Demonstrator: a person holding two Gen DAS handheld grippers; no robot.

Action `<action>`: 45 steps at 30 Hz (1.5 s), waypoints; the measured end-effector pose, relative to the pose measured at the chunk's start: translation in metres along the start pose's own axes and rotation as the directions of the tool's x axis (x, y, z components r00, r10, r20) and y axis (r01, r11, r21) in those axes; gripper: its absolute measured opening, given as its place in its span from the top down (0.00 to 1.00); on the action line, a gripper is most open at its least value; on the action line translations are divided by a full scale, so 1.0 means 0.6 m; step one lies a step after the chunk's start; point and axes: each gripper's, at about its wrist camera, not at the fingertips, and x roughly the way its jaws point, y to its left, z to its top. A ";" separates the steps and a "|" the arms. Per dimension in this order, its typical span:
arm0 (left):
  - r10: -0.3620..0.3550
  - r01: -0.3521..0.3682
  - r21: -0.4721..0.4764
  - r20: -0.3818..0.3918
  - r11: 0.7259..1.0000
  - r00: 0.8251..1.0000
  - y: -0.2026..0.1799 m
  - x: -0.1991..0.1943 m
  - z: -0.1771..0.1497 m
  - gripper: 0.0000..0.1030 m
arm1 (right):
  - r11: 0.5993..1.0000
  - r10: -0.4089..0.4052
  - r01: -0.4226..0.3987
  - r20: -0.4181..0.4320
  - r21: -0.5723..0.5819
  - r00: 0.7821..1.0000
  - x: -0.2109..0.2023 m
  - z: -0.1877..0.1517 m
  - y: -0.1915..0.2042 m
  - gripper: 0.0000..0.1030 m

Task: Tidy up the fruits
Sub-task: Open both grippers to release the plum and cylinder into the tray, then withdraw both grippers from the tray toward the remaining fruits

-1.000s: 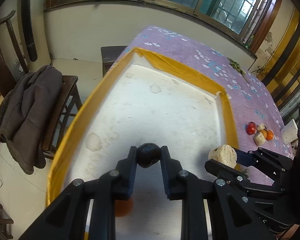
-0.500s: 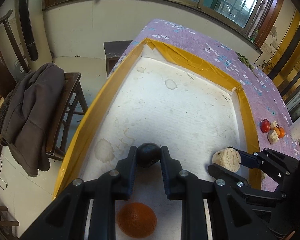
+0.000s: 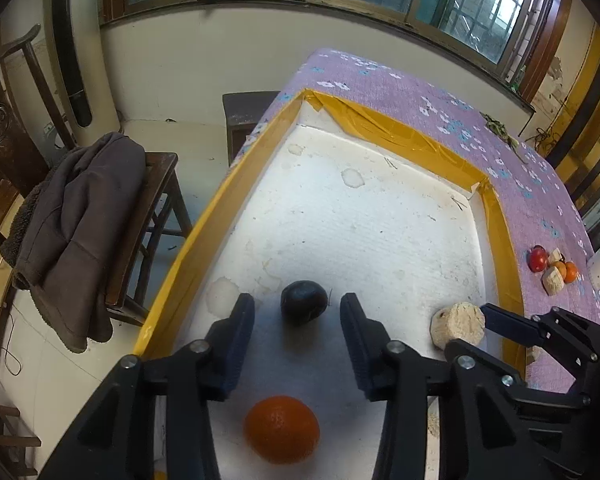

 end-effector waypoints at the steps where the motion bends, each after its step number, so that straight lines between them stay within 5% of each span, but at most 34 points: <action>1: 0.001 -0.001 -0.005 0.005 1.000 1.000 0.000 -0.004 -0.002 0.52 | 1.000 0.002 -0.002 0.008 0.000 1.000 -0.008 -0.003 0.000 0.61; 10: 0.031 -0.031 -0.005 0.055 1.000 0.998 -0.031 -0.046 -0.017 0.34 | 1.000 0.001 -0.002 0.054 0.019 0.999 -0.074 -0.039 -0.015 0.55; 20: -0.022 0.018 0.078 0.058 0.997 0.998 -0.147 -0.070 -0.039 0.24 | 0.992 -0.054 0.047 0.067 0.113 0.996 -0.128 -0.102 -0.096 0.44; 27: -0.048 0.042 0.130 0.045 0.991 0.998 -0.233 -0.073 -0.049 0.15 | 0.971 -0.126 0.105 0.086 0.216 0.988 -0.170 -0.148 -0.170 0.23; 34: -0.058 0.052 0.210 0.024 0.976 0.998 -0.320 -0.068 -0.068 0.12 | 0.924 -0.302 0.279 0.053 0.260 0.952 -0.200 -0.191 -0.253 0.14; 37: -0.049 0.046 0.236 0.006 0.971 0.999 -0.350 -0.060 -0.073 0.11 | 0.896 -0.390 0.370 0.037 0.246 0.920 -0.205 -0.196 -0.289 0.11; 41: -0.034 0.035 0.265 -0.009 0.964 0.999 -0.378 -0.048 -0.077 0.11 | 0.890 -0.411 0.386 0.062 0.243 0.909 -0.215 -0.198 -0.340 0.09; 45: -0.011 0.017 0.302 -0.021 0.953 1.000 -0.407 -0.035 -0.079 0.10 | 0.906 -0.323 0.284 0.079 0.315 0.943 -0.211 -0.190 -0.407 0.09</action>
